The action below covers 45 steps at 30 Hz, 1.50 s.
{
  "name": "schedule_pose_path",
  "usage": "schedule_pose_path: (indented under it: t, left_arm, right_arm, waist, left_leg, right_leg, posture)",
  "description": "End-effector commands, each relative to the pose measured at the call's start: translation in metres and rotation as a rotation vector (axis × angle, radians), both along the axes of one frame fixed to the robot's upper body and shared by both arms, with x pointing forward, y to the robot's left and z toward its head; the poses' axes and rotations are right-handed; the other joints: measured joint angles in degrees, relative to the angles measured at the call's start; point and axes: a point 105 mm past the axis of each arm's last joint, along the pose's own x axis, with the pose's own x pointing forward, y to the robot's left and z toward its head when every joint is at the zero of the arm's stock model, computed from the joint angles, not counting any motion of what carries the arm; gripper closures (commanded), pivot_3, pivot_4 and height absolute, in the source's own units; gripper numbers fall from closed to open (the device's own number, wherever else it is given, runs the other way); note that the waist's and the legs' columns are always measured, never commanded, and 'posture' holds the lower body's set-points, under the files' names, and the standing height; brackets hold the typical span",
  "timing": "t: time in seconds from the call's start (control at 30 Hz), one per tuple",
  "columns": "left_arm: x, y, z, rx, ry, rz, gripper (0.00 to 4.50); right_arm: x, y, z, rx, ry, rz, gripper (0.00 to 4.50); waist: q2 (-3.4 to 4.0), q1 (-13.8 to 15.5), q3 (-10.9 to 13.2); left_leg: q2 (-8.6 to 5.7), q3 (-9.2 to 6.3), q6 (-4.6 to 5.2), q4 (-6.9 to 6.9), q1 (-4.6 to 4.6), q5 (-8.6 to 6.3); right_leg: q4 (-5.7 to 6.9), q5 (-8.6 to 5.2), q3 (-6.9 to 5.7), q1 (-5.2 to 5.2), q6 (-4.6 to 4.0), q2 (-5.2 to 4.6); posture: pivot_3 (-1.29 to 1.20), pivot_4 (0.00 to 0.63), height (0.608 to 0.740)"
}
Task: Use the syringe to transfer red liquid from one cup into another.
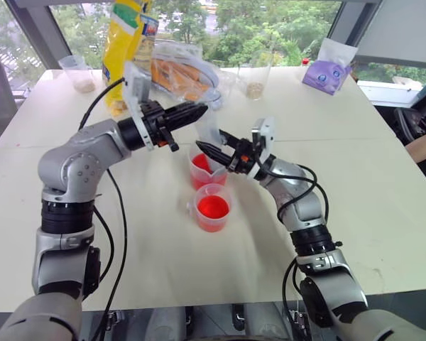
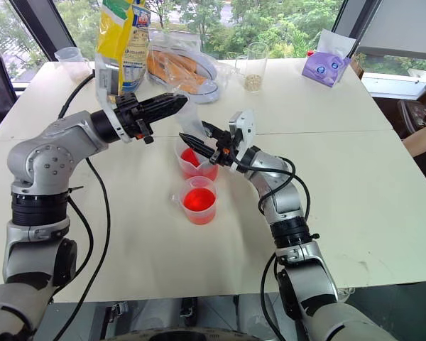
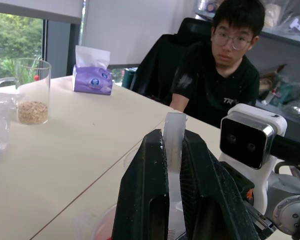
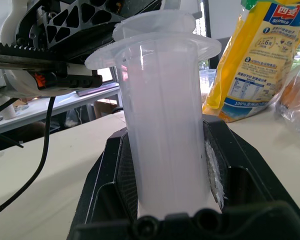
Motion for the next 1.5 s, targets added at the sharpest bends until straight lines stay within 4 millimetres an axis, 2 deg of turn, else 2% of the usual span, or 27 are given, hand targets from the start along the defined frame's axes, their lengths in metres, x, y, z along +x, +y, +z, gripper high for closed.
schedule_pose_path:
  t: [0.03, 0.5, 1.1, 1.27, 1.4, 1.5]
  left_arm:
    - [-0.004, 0.014, 0.044, -0.044, -0.165, 0.055, 4.49]
    - [-0.003, 0.021, 0.058, -0.052, -0.207, 0.083, 4.49]
    - [-0.004, 0.018, 0.058, -0.055, -0.212, 0.078, 4.49]
    - [-0.007, 0.014, 0.050, -0.029, -0.200, 0.053, 4.49]
    - [-0.009, 0.011, 0.041, -0.006, -0.174, 0.032, 2.82]
    - [-0.011, 0.013, 0.036, 0.006, -0.164, 0.025, 1.33]
  right_arm:
    - [-0.008, 0.007, -0.012, -0.057, 0.018, 0.060, 3.06]
    - [-0.008, 0.008, -0.015, -0.067, 0.027, 0.064, 3.06]
    - [-0.008, 0.009, -0.010, -0.062, 0.021, 0.064, 3.06]
    - [-0.008, 0.010, -0.003, -0.051, 0.007, 0.065, 3.06]
    - [-0.008, 0.011, 0.009, -0.031, -0.018, 0.068, 3.06]
    - [-0.008, 0.012, 0.020, -0.012, -0.039, 0.071, 3.06]
  waist:
    - [0.00, 0.0, 0.0]
    - [0.00, 0.0, 0.0]
    - [0.00, 0.0, 0.0]
    - [0.00, 0.0, 0.0]
    - [0.01, -0.1, 0.0]
    - [0.01, 0.0, 0.0]
  left_leg:
    - [0.00, 0.00, 0.00, 0.00, 0.00, 0.00]
    - [0.00, -0.01, 0.00, 0.00, -0.01, 0.00]
    - [0.00, -0.01, 0.00, 0.00, -0.01, 0.00]
    - [0.00, -0.01, 0.00, 0.00, -0.01, 0.00]
    - [0.00, -0.01, 0.00, -0.01, -0.01, 0.00]
    - [0.00, -0.02, 0.00, -0.01, -0.01, 0.00]
  right_leg:
    - [0.00, 0.00, 0.00, 0.00, 0.00, 0.00]
    - [0.00, 0.00, 0.00, 0.00, 0.00, 0.00]
    - [0.00, 0.00, 0.00, 0.00, 0.00, 0.00]
    - [0.00, 0.00, 0.00, 0.00, 0.00, 0.00]
    - [0.00, 0.00, 0.00, -0.01, 0.00, 0.00]
    - [0.00, 0.00, -0.01, -0.01, 0.00, 0.00]
  posture:
    - [0.00, 0.150, 0.740]
    - [0.00, 0.150, 0.740]
    - [0.00, 0.150, 0.740]
    - [0.00, 0.150, 0.740]
    - [0.00, 0.150, 0.740]
    - [0.00, 0.150, 0.740]
